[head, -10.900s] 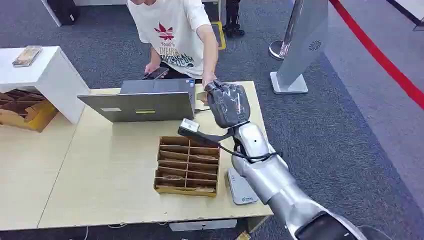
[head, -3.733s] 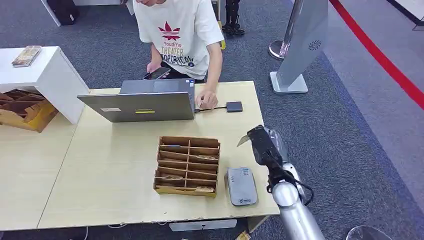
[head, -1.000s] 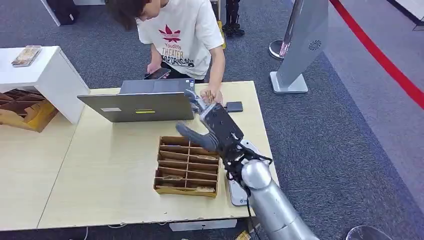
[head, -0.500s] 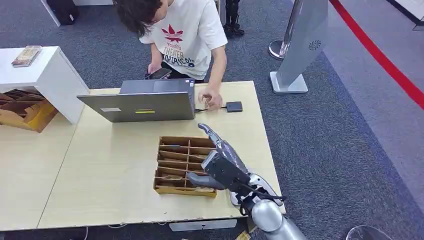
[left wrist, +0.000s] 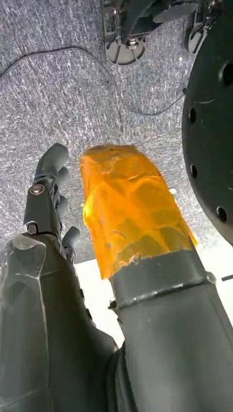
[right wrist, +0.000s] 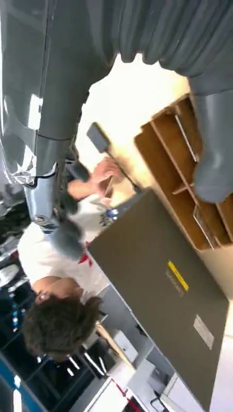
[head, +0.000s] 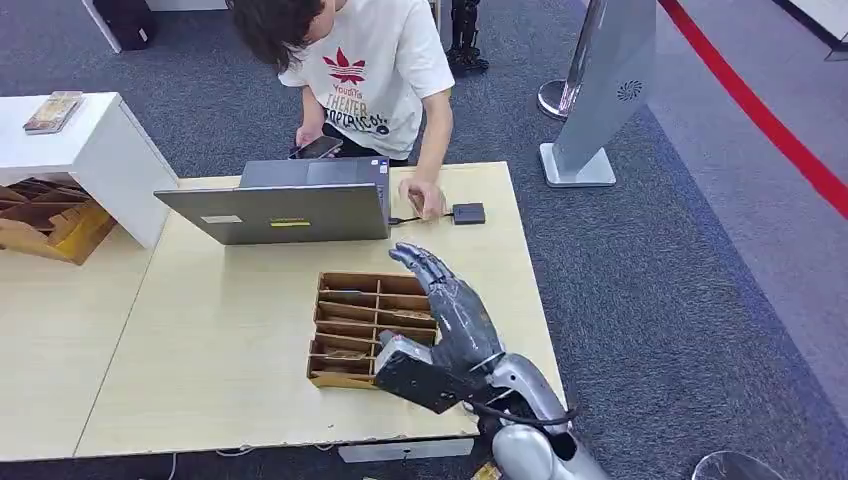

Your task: Pass the card to the sensor for recognition and then transmit it.

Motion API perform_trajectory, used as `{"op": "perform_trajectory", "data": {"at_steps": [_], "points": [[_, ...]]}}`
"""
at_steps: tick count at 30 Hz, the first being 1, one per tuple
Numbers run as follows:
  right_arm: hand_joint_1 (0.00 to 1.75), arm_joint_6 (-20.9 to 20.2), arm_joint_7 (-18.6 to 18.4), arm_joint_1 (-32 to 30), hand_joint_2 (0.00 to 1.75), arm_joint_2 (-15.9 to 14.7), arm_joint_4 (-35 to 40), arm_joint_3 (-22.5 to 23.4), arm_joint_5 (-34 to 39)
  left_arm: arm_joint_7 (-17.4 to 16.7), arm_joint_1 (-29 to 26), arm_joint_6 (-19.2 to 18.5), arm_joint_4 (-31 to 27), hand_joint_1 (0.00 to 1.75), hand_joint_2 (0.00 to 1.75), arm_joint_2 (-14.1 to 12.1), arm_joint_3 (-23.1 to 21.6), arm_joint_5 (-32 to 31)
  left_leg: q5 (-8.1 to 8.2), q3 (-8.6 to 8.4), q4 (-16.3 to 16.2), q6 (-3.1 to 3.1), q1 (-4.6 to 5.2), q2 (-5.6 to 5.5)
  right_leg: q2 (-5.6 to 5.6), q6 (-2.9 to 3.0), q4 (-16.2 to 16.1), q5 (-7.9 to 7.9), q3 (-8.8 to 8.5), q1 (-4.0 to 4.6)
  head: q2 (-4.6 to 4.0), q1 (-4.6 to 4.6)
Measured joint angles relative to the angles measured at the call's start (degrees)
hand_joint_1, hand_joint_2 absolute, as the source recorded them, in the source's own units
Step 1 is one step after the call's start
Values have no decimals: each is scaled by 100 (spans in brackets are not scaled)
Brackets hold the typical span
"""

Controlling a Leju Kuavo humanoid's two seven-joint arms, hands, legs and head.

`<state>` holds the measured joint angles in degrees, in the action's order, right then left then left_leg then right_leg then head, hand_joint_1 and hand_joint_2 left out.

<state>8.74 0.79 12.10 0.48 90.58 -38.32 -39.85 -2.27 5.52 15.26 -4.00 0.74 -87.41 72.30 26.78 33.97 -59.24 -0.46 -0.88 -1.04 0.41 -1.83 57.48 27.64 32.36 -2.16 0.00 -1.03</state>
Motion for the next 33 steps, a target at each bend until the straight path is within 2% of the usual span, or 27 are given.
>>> {"op": "perform_trajectory", "data": {"at_steps": [13,14,15,16,17,19,20,21,22,23,31,32,33], "points": [[175,464,-228,8,175,-46,-6,-323,-1458,-48,69,-18,0,0,0,0,-26,-517,0,1,0,0,0,0,0,0,0,0,-1,0,0,0],[164,553,-337,19,175,-61,-13,-350,-1754,-61,70,-20,0,0,0,0,-37,-595,0,1,0,0,0,0,0,0,0,0,-1,0,0,0],[141,616,-396,29,175,-72,-31,-385,-2009,-83,73,-33,0,0,0,2,-44,-671,0,1,0,0,0,0,0,0,0,0,-1,0,0,0],[127,632,-440,36,175,-81,-57,-417,-2210,-114,77,-37,0,0,0,2,-46,-741,0,1,0,0,0,0,0,0,0,0,-1,0,0,0],[87,629,-477,44,175,-87,-96,-459,-2374,-136,80,-42,0,0,0,2,-46,-813,0,1,0,0,0,0,0,0,0,0,-1,0,0,-2],[75,619,-544,64,175,-101,-218,-546,-2570,-168,96,-35,0,0,0,4,-46,-907,0,1,0,0,0,-1,-1,0,0,0,-1,0,0,0],[56,612,-557,77,175,-107,-278,-579,-2616,-168,104,-31,0,0,0,4,-46,-940,0,1,0,0,0,-1,-1,0,0,0,-1,0,0,0],[66,605,-575,90,175,-109,-335,-608,-2651,-168,111,-22,0,0,0,7,-46,-964,0,1,0,0,0,-1,-1,0,0,0,-1,0,0,-2],[66,603,-603,109,175,-111,-404,-638,-2683,-170,122,-17,0,0,0,7,-46,-994,0,1,0,0,0,0,-1,0,0,0,-1,0,0,-2],[73,592,-610,130,175,-111,-461,-664,-2690,-170,134,-18,0,0,0,9,-46,-1010,0,1,0,0,0,0,-1,0,0,0,-1,0,0,0],[80,562,-708,298,175,-111,-795,-754,-2801,-221,189,-26,0,0,0,13,-48,-1167,0,1,0,0,0,-1,-1,0,0,0,-2,0,0,0],[91,562,-724,310,175,-111,-815,-754,-2810,-223,190,-26,0,0,0,13,-48,-1187,0,1,0,0,0,-1,-1,0,0,0,-1,0,0,0],[93,553,-734,322,175,-111,-839,-754,-2840,-234,191,-26,0,0,0,13,-48,-1208,0,1,0,0,0,-1,-1,0,0,0,-1,0,0,0]]}}
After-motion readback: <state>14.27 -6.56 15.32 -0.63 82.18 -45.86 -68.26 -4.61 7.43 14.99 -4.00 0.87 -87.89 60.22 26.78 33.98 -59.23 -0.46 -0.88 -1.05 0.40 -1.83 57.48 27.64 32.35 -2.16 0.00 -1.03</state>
